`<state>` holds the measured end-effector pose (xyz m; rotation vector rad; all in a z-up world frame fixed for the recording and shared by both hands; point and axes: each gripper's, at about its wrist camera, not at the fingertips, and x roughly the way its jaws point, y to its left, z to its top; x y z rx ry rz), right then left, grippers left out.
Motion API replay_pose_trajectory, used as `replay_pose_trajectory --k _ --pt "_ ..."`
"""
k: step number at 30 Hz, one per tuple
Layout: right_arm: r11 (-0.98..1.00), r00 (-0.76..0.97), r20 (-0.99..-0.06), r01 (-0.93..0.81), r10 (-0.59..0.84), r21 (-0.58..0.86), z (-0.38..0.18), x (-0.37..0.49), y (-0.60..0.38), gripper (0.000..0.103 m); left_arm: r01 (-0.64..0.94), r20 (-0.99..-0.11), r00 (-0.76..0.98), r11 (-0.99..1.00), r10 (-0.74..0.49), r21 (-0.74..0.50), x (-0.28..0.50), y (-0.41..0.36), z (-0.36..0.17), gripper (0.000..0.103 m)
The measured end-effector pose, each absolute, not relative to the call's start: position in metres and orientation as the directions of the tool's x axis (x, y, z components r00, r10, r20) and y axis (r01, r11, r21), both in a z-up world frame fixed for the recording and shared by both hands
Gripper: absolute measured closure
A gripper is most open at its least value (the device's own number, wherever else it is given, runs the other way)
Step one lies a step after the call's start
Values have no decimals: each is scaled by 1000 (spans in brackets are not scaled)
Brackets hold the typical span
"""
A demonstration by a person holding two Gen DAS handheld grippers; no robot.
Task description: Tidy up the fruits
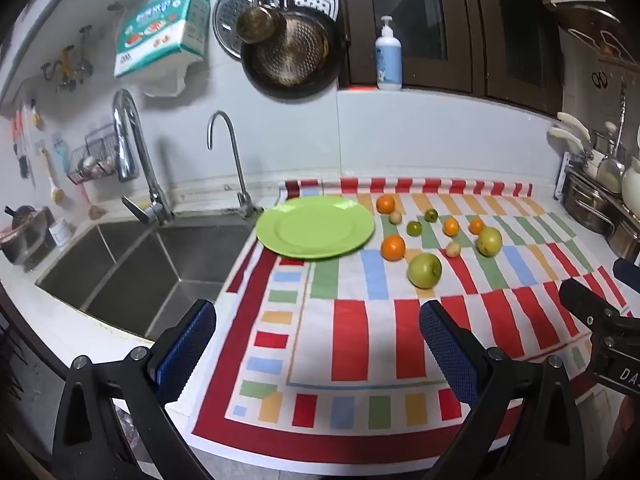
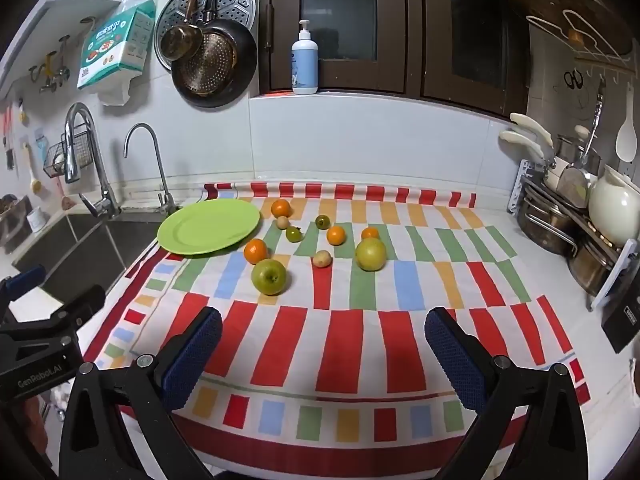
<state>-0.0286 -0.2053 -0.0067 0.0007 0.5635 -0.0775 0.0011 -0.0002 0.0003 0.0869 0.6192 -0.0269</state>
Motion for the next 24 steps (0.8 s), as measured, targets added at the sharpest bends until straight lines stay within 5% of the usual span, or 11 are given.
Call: replay_pose_trajectory --k 11,24 --pt "997 846 -528 75 -69 -10 -6 -31 -210 0 48 -497 868 996 -2 79 -11 -4 16 0" --pt "998 867 -496 67 -55 6 -1 -37 -210 0 76 -498 866 996 -38 55 -14 -5 19 0"
